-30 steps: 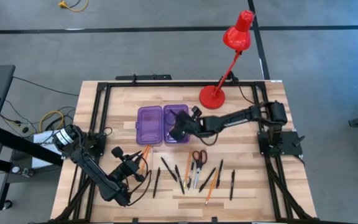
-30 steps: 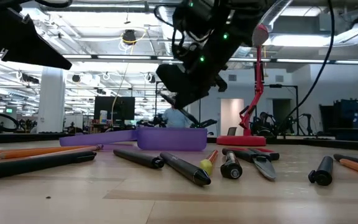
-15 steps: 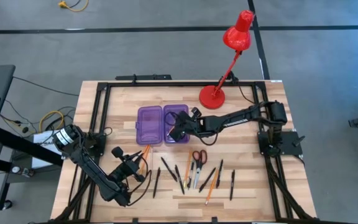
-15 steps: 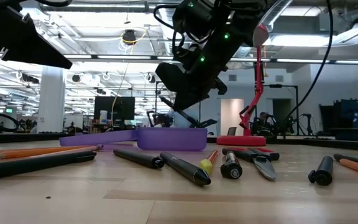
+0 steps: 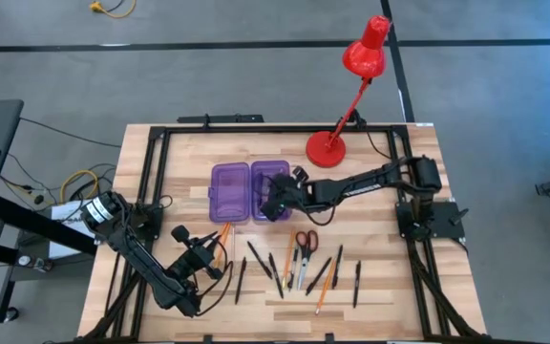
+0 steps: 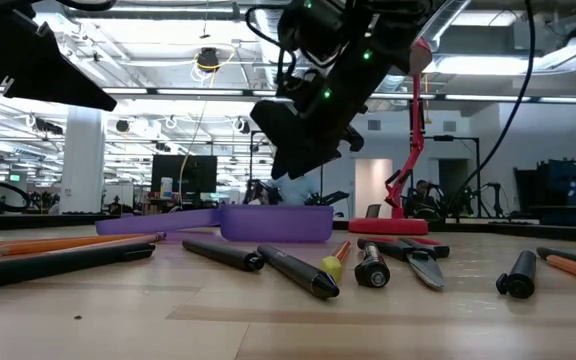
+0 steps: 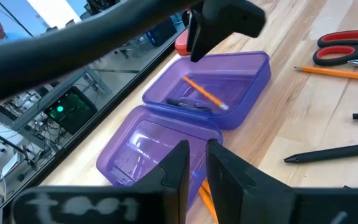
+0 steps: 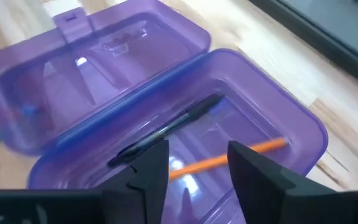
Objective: Pick & place school supplies into a supply box
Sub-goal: Put the orange pencil into the violet supply box
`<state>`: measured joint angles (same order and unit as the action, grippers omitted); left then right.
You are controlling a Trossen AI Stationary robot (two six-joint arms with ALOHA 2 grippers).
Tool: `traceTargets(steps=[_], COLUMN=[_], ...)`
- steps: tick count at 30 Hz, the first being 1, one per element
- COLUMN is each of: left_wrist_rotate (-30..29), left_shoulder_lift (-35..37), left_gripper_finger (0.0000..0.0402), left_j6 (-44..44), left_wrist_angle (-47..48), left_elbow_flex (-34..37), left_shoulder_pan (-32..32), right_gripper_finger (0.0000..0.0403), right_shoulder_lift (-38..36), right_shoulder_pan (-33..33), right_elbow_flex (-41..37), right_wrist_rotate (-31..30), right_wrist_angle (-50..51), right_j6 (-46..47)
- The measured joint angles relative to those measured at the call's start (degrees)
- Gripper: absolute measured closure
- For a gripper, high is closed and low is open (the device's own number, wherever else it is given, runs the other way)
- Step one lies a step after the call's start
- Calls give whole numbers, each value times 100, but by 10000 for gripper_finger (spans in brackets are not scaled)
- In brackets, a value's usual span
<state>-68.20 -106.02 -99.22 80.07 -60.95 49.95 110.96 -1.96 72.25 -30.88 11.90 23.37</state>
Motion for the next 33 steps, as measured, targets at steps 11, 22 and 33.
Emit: traceTargets(steps=[11, 22, 33], left_wrist_rotate=[1033, 2672, 2847], left_shoulder_lift=[0, 432, 782], left_gripper_finger=[358, 378, 398], left_j6=[-324, 838, 1038], left_wrist_angle=[370, -966, -1636], left_elbow_flex=[15, 20, 63], left_shoulder_pan=[-129, -322, -319], right_gripper_finger=[256, 283, 284], right_shoulder_lift=[-93, -1186, -2340], right_shoulder_pan=[-808, -1881, -2756], right_elbow_flex=[-12, -42, -987], right_wrist_rotate=[-784, -1680, -2382], right_wrist_angle=[315, 1782, 3055], right_j6=[-891, -830, 582])
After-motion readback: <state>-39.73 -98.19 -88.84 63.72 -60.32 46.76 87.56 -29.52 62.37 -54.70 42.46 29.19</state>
